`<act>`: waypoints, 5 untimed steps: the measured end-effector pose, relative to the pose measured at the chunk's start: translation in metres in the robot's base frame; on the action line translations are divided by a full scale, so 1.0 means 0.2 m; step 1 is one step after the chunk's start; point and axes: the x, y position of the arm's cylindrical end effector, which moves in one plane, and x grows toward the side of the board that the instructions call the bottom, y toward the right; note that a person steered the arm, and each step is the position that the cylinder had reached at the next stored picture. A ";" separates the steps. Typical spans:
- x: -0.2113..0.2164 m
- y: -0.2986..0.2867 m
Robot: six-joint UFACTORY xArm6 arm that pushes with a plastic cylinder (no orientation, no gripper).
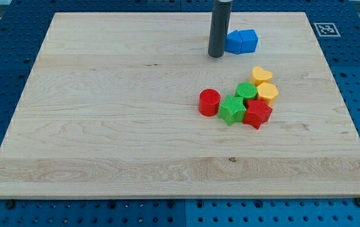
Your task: Push yellow hexagon into the yellow heart
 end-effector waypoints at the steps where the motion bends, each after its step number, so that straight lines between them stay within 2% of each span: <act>1: 0.06 0.02; 5: 0.23 0.11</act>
